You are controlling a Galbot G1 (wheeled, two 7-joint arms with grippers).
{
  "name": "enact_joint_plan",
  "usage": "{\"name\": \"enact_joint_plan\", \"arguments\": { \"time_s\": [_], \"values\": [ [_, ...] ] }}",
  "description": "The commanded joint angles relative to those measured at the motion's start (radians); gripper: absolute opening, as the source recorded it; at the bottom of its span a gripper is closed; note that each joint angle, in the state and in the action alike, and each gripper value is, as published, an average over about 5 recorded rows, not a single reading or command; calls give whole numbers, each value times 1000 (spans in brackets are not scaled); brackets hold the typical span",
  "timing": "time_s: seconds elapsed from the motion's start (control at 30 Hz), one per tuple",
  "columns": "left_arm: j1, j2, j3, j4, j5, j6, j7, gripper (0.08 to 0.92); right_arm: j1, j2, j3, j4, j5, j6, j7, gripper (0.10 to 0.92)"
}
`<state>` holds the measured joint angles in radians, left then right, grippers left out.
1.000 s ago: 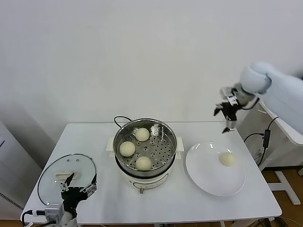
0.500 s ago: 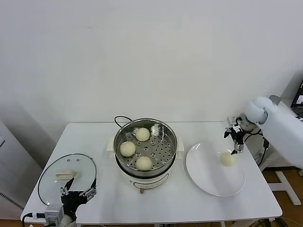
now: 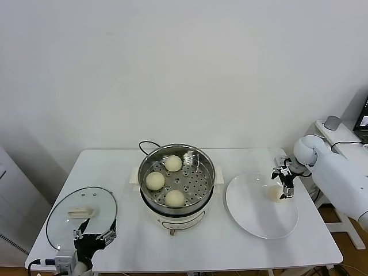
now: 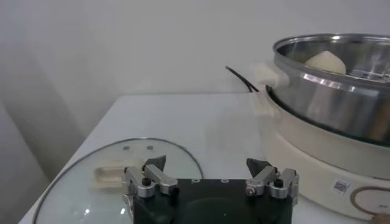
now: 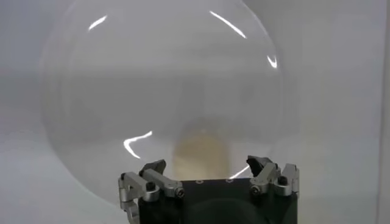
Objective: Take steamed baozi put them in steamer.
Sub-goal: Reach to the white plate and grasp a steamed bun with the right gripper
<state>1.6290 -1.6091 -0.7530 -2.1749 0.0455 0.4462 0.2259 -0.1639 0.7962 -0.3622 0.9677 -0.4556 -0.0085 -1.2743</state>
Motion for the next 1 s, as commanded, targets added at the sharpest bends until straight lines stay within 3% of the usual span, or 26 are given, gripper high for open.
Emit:
{"name": "enact_joint_plan", "arguments": {
  "time_s": [0.03, 0.87, 1.0],
  "values": [
    [-4, 21, -2, 8, -2, 1, 0, 823, -40, 29, 40, -50, -61, 24, 19, 823],
    [-10, 19, -1, 21, -2, 0, -1, 823, -56, 51, 51, -68, -88, 8, 69, 823],
    [-10, 18, 0, 22, -2, 0, -1, 823, -56, 50, 51, -65, -86, 6, 66, 779]
  ]
}}
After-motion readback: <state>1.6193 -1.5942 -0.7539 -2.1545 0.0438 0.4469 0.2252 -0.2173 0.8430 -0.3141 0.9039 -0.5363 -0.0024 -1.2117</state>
